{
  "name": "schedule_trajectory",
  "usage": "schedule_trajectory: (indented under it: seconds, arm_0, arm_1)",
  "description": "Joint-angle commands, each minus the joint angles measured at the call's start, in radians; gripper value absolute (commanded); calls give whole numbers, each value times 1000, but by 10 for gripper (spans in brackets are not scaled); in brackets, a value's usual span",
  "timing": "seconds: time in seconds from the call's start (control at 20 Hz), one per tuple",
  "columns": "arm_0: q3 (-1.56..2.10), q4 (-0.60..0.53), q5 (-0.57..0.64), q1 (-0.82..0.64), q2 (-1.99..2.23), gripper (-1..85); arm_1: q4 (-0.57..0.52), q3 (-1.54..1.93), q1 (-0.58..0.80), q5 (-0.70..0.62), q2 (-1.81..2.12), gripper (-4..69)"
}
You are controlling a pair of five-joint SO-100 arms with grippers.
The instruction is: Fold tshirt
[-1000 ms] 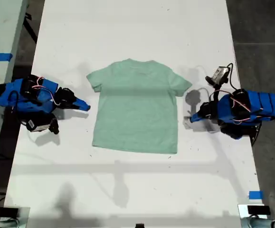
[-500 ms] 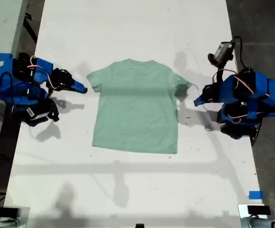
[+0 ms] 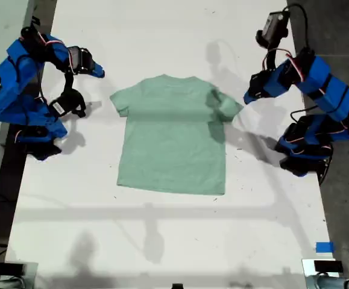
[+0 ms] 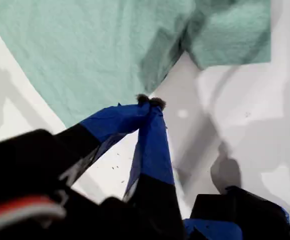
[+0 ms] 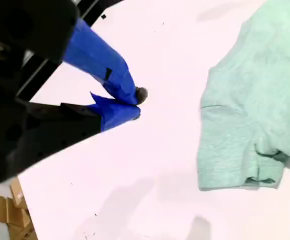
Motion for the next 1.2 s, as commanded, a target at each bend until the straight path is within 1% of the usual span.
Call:
schedule_trajectory:
  seconds: [0.0, 0.05, 0.1, 0.2, 0.35, 0.45, 0.75, 0.85, 1.0, 1.15]
  arm_0:
    - [-114, 25, 44, -52, -57, 1]
    - [-117, 25, 46, -52, -66, 3]
    - [-117, 25, 46, -48, -69, 9]
    - [-103, 21, 41, -35, -71, 13]
    - [-95, 15, 38, -28, -72, 15]
    - [-95, 11, 38, -26, -77, 17]
    - [-95, -2, 23, 3, -100, 19]
    - [-94, -5, 20, 11, -110, 20]
    - [-95, -14, 15, 14, -118, 20]
    - [-92, -25, 12, 15, -141, 20]
  arm_1:
    - [41, -164, 72, -78, -71, -12]
    - [44, -178, 94, -97, -89, -8]
    - [48, -179, 112, -117, -103, 27]
    - [32, -163, 137, -161, -118, 170]
    - [-40, -87, 175, -238, -129, 366]
    - [-107, -8, 207, -278, -143, 367]
    - [-423, 307, 299, -336, -184, 364]
    - [-502, 354, 318, -347, -247, 364]
    - [-592, 357, 324, -348, -394, 363]
    - [-617, 285, 336, -341, -577, 357]
